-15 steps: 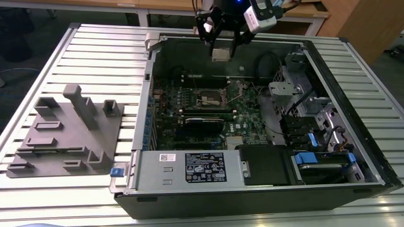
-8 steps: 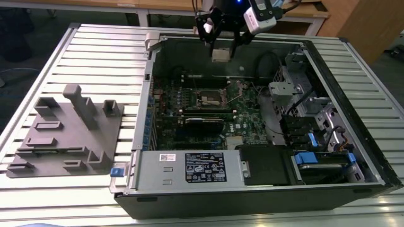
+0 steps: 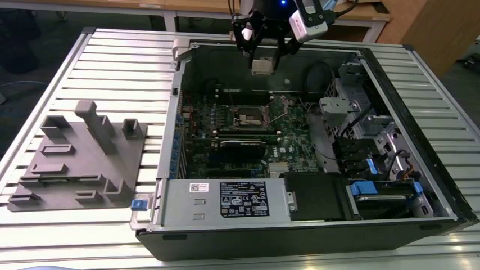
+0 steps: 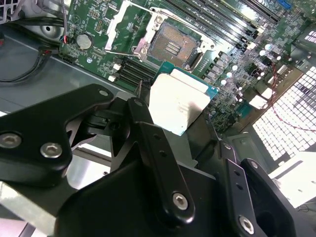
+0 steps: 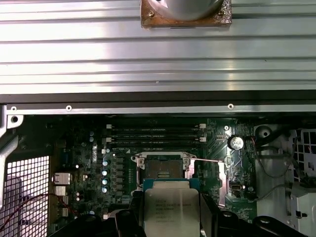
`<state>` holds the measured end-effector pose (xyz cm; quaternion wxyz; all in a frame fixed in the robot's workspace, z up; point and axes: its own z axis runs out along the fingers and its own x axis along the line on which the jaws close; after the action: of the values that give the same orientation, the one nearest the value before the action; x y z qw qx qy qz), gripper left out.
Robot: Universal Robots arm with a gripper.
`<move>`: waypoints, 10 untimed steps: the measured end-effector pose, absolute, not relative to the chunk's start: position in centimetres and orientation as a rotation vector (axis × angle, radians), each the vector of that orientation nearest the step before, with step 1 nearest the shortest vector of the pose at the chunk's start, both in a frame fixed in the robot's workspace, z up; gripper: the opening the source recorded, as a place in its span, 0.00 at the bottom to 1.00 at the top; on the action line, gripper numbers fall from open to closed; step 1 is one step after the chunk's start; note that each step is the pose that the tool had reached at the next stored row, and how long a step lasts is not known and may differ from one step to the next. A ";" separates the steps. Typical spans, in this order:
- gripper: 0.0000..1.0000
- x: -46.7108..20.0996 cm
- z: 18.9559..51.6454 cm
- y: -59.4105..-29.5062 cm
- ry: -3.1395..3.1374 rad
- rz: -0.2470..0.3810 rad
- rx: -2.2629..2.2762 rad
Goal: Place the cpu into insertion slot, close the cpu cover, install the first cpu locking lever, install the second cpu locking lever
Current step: 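Place the cpu into insertion slot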
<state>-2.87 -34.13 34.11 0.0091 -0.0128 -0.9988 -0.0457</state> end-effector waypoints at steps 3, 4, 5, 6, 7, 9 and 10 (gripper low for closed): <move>0.54 -2.9 34.1 -34.1 -3.120 -0.143 -0.040; 0.54 -2.9 34.0 -34.1 -3.120 -0.144 -0.040; 0.54 -2.9 34.0 -34.1 -3.120 -0.144 -0.040; 0.54 -2.9 34.0 -34.1 -3.120 -0.144 -0.040; 0.54 -2.9 33.9 -34.1 -3.120 -0.144 -0.040; 0.54 -2.9 33.9 -34.1 -3.120 -0.144 -0.040; 0.54 -2.9 33.5 -34.1 -3.120 -0.144 -0.040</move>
<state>-2.87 -34.13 33.54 0.0091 -0.0128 -0.9988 -0.0461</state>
